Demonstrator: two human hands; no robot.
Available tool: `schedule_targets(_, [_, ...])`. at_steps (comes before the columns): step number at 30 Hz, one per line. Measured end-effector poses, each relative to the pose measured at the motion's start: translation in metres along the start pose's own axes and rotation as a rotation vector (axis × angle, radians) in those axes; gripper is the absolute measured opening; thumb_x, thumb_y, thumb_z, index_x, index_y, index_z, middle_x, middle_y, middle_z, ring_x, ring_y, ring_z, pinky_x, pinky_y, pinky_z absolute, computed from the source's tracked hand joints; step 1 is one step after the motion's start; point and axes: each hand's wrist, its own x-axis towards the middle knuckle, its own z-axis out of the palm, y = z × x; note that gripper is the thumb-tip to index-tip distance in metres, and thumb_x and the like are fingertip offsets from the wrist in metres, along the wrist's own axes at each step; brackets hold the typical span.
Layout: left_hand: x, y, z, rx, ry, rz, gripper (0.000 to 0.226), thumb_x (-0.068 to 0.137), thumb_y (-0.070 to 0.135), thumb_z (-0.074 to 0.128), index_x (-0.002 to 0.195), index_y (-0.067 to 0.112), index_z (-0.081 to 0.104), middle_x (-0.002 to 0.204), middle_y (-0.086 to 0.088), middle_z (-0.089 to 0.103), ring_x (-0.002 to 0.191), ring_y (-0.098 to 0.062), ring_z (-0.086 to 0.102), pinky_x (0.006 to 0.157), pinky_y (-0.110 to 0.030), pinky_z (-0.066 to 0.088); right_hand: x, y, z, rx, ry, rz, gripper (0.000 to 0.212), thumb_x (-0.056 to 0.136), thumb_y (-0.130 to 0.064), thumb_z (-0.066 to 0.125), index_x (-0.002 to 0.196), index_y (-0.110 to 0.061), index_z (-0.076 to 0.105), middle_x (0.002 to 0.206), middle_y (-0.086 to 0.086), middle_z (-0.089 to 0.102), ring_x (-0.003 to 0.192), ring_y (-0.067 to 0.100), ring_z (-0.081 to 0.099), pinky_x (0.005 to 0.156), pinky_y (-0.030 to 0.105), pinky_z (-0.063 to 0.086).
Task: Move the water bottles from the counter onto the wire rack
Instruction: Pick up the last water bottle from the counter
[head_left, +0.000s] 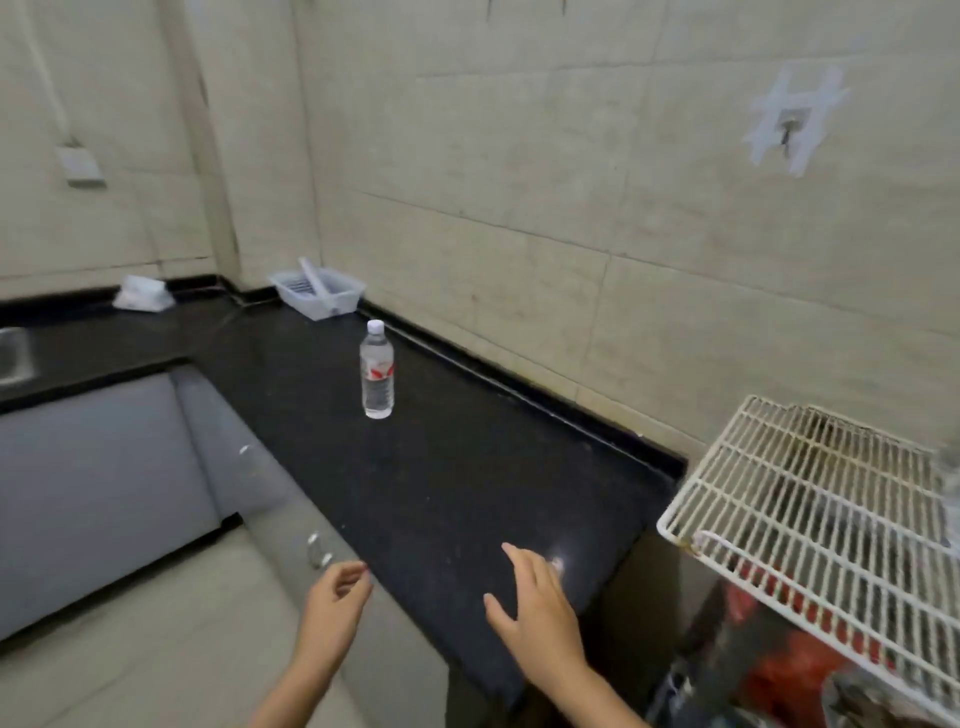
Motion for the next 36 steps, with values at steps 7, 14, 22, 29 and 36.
schedule_targets(7, [0.083,-0.031,-0.129,-0.007,0.158,-0.064,0.015,0.087,-0.002,0.051,0.100,0.000,0.059,0.094,-0.012,0.057,0.093,-0.025,0.052,0.081,-0.026,0.035,0.091,-0.088,0.089,0.030,-0.061,0.039,0.060,0.092,-0.037,0.047,0.144,-0.022,0.020,0.145,-0.002,0.031,0.134,0.014,0.028,0.105,0.024,0.031])
schedule_targets(14, [0.147,-0.062,-0.198,-0.033,0.255,-0.137,0.015,0.087,-0.001,0.052,0.100,-0.001,0.060,0.096,-0.013,0.058,0.093,-0.024,0.052,0.082,-0.027,0.034,0.160,-0.133,0.148,0.096,-0.114,0.119,0.061,0.089,-0.032,0.054,0.142,-0.018,0.026,0.143,0.002,0.036,0.132,0.018,0.031,0.104,0.026,0.030])
schedule_targets(22, [0.219,-0.078,-0.180,0.016,0.172,-0.217,0.009,0.087,0.001,0.054,0.092,0.005,0.060,0.094,-0.014,0.060,0.087,-0.025,0.052,0.079,-0.028,0.035,0.265,-0.117,0.168,0.245,-0.053,0.259,0.061,0.085,-0.024,0.062,0.138,-0.012,0.033,0.139,0.012,0.041,0.130,0.025,0.038,0.103,0.035,0.035])
schedule_targets(29, [0.327,-0.039,-0.165,0.102,0.145,-0.193,0.011,0.086,0.001,0.054,0.084,0.010,0.060,0.088,-0.007,0.060,0.086,-0.024,0.054,0.078,-0.027,0.036,0.407,-0.090,0.170,0.507,0.067,0.438,0.076,0.076,-0.018,0.073,0.138,-0.007,0.031,0.135,0.020,0.044,0.125,0.031,0.044,0.102,0.039,0.037])
schedule_targets(36, [0.403,-0.004,-0.141,0.134,0.129,-0.185,0.010,0.089,0.004,0.051,0.089,0.010,0.059,0.084,0.000,0.059,0.083,-0.016,0.053,0.073,-0.023,0.035,0.499,-0.078,0.181,0.645,0.110,0.485,0.100,0.065,-0.017,0.082,0.143,-0.013,0.021,0.143,0.016,0.037,0.131,0.031,0.039,0.108,0.045,0.035])
